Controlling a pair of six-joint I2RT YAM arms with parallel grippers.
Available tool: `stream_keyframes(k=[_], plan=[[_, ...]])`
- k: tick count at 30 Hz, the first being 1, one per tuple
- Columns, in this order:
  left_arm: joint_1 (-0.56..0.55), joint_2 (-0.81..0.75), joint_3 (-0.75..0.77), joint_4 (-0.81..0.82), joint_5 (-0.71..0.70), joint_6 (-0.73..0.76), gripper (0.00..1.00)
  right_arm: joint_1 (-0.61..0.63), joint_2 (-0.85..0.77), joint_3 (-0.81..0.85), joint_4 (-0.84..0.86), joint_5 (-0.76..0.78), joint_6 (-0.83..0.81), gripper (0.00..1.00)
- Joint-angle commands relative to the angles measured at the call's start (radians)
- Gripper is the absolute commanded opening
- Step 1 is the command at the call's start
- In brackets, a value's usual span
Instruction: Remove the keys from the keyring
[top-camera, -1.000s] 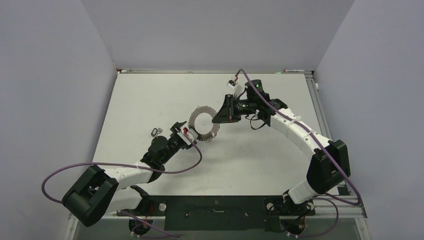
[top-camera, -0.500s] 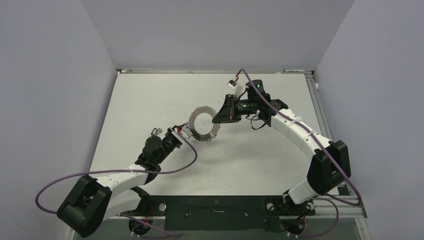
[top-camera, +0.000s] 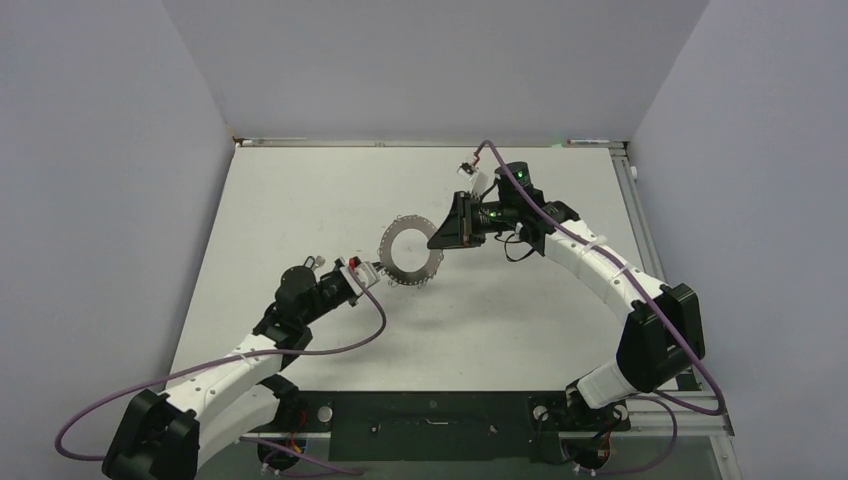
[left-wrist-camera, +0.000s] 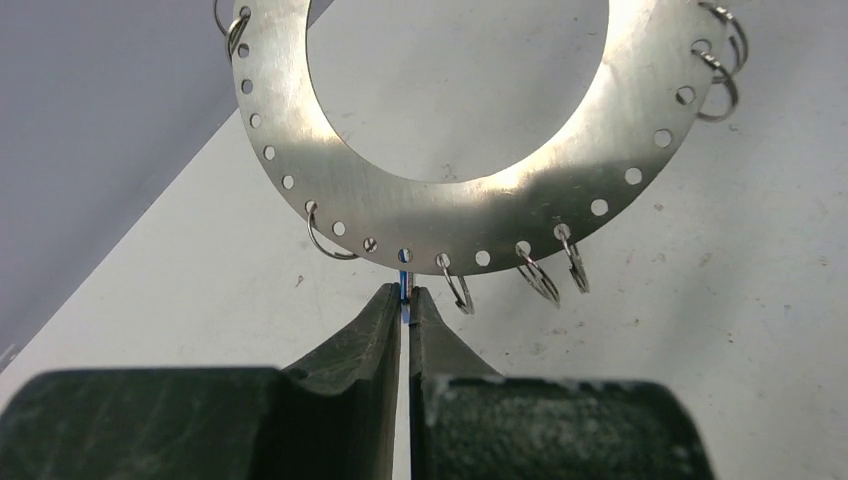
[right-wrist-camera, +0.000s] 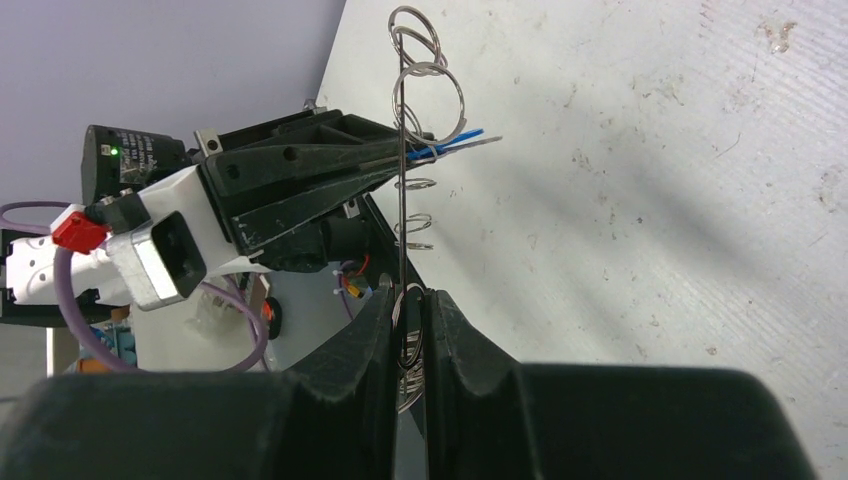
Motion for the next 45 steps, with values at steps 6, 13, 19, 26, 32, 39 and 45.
stream_keyframes(k=[6,13,19,26,32,39,45], plan=[[0.008,-0.075,0.082,-0.246,0.102,0.019,0.0,-0.01,-0.045,-0.03,0.073,-0.053,-0.01,0.05],[0.051,-0.064,0.048,-0.144,0.096,-0.049,0.0,-0.005,-0.057,-0.052,0.14,-0.139,0.021,0.05],[0.049,-0.081,-0.004,0.041,0.084,-0.074,0.0,0.001,-0.063,-0.05,0.17,-0.17,0.033,0.05],[0.011,-0.045,-0.025,0.199,0.069,-0.071,0.12,0.004,-0.061,-0.048,0.186,-0.192,0.052,0.05],[-0.011,-0.034,-0.036,0.227,0.06,-0.054,0.2,0.006,-0.061,-0.045,0.198,-0.199,0.064,0.05],[-0.012,-0.008,-0.038,0.248,0.024,-0.077,0.4,0.005,-0.064,-0.044,0.212,-0.21,0.081,0.05],[-0.02,-0.018,-0.042,0.241,0.009,-0.095,0.45,0.005,-0.065,-0.048,0.226,-0.21,0.096,0.05]])
